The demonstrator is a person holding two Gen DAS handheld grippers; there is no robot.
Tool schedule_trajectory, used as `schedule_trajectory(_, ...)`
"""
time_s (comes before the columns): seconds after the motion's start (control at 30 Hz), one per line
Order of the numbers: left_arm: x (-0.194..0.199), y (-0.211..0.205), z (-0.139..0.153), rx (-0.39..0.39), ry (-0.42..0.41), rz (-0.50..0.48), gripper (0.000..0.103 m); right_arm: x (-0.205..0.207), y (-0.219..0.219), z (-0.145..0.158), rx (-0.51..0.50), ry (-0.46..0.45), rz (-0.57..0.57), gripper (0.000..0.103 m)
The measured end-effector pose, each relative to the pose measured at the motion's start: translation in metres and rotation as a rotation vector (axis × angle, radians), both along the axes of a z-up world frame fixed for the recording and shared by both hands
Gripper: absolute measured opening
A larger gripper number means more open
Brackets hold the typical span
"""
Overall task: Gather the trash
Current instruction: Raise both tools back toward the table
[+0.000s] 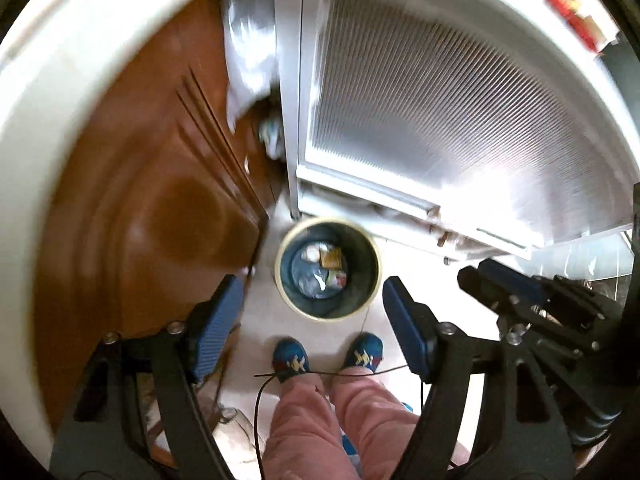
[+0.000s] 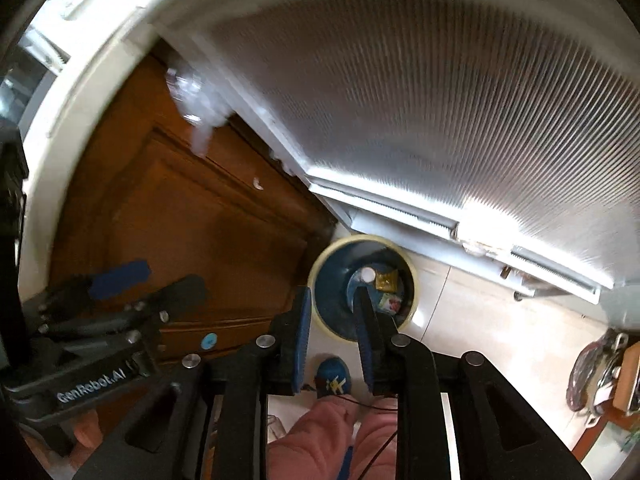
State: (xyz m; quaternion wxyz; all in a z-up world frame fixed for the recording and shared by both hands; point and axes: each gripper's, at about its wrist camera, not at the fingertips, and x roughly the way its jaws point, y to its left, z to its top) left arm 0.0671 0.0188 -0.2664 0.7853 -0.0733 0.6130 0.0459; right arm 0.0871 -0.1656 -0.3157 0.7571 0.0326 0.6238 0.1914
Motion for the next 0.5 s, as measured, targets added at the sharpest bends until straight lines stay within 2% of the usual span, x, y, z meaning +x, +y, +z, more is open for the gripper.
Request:
schedule_trajectory(0.2, -0.008, 0.001, 0.081, 0.038, -0.089, -0.002, 0.071, -0.015, 0.000, 0.068, 0.013, -0.050, 0.049, 0.023)
schedule_trajectory(0.33, -0.021, 0.004, 0.133, 0.037, -0.152, 0.002, 0.071, -0.026, -0.003, 0.110, 0.022, -0.096, 0.070, 0.028)
schedule_trajectory(0.4, -0.028, 0.004, 0.155, 0.030, -0.182, -0.002, 0.072, -0.028, -0.005, 0.129, 0.026, -0.120, 0.076, 0.029)
schedule_trajectory(0.5, -0.036, 0.004, 0.172, 0.021, -0.217, -0.013, 0.072, -0.031, -0.009, 0.167, 0.025, -0.190, 0.081, 0.033)
